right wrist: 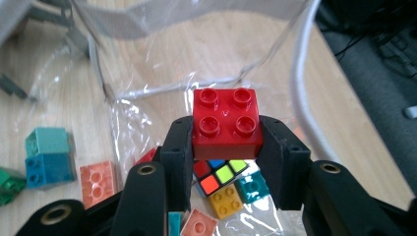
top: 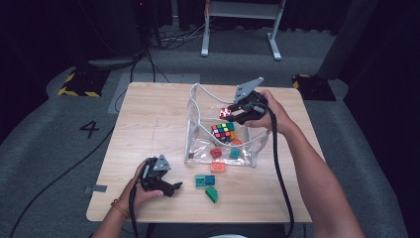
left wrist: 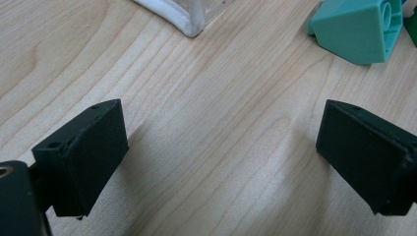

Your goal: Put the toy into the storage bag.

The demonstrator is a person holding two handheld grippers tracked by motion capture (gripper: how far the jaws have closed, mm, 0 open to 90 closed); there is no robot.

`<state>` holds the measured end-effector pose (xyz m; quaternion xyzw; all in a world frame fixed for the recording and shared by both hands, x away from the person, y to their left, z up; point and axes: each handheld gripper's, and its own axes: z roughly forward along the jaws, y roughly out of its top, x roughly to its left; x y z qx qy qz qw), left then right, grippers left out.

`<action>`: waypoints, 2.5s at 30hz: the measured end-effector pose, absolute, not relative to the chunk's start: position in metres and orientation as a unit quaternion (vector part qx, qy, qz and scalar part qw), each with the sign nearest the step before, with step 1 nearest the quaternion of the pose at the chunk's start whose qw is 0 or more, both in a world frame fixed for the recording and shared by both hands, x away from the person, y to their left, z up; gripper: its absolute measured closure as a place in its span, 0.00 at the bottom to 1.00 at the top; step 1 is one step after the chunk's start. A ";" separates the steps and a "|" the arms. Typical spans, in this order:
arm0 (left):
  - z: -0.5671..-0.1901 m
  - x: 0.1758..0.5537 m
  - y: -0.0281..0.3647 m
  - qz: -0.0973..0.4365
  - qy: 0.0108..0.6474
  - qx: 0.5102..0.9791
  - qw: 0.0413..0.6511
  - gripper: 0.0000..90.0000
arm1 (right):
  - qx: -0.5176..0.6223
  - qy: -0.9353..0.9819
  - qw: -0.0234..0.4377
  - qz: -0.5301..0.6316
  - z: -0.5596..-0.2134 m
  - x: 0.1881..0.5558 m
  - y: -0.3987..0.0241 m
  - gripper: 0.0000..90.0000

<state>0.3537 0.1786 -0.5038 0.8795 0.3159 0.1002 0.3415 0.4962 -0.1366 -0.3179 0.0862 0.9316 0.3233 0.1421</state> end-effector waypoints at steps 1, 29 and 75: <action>-0.504 0.354 0.179 0.100 0.316 0.880 0.341 0.06 | 0.085 0.934 0.139 0.319 -0.320 0.497 -0.135 0.66; -0.504 0.354 0.178 0.099 0.317 0.879 0.343 0.06 | 0.139 0.972 0.117 0.151 -0.344 0.515 -0.181 0.66; -0.503 0.353 0.179 0.106 0.315 0.880 0.339 0.06 | 0.250 0.819 0.242 0.456 -0.331 0.401 -0.308 0.34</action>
